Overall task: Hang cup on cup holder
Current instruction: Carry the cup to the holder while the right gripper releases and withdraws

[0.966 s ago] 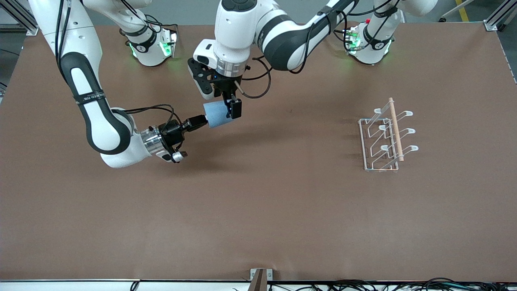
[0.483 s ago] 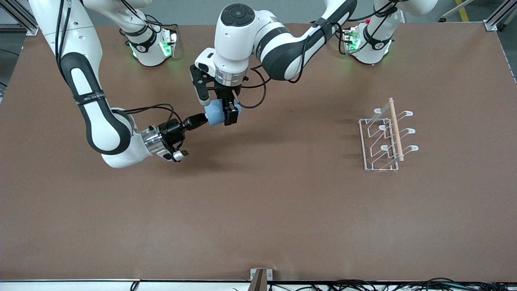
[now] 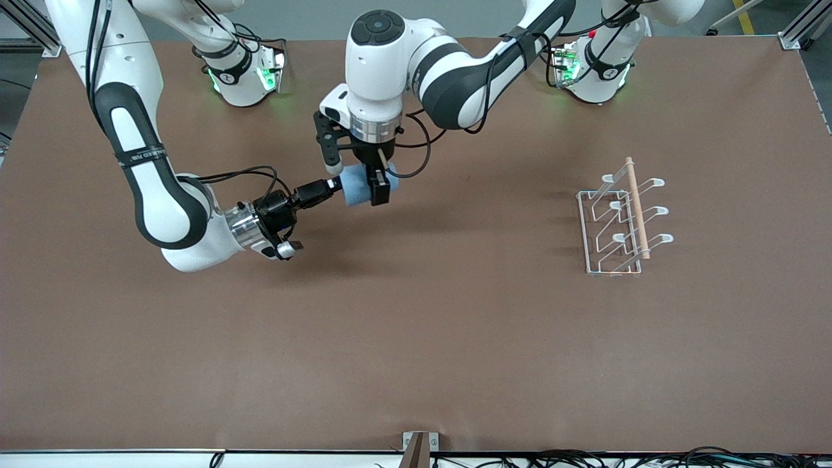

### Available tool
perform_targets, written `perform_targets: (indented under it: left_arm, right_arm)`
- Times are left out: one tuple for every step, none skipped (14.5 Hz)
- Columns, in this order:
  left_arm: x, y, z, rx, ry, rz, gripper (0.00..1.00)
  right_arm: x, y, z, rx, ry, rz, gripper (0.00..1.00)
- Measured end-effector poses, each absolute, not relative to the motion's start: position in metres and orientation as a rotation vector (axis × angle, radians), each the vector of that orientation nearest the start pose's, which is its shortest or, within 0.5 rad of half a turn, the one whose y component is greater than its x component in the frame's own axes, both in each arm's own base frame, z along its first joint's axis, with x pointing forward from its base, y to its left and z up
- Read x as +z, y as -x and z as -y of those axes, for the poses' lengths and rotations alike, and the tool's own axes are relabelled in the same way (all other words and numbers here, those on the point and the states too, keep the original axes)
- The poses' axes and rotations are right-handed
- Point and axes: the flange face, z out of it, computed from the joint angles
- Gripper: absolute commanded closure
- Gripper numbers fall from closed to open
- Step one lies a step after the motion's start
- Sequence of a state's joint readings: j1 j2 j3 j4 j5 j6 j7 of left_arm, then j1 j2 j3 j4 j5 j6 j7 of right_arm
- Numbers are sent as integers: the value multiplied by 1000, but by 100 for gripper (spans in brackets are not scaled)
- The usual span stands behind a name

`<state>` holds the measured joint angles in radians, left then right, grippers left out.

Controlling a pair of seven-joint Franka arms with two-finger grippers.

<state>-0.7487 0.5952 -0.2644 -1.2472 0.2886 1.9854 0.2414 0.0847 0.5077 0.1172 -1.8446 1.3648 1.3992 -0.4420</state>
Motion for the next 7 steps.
perform_targets:
  left_arm:
    - [442,-451,581,-258,2413,-1819,72]
    - [443,-458,570,-213,2388,-1783,71]
    - [448,-466,556,-173,2372,-1739,71]
    - [454,-477,538,-127,2357,-1687,71]
    - [461,-487,517,-76,2331,-1632,72]
    - [470,-495,496,-15,2297,-1574,76]
    - [477,-500,475,68,2253,-1519,79]
  right_arm:
    - [302,-557,-224,626,1582,93,0]
    - [301,-557,-218,629,1604,101,0]
    - [298,-557,-208,637,1638,109,0]
    - [294,-558,-195,643,1677,113,0]
    - [290,-561,-179,641,1722,110,0]
    - [286,-563,-160,635,1773,102,0]
    - [283,-566,-138,623,1827,88,0]
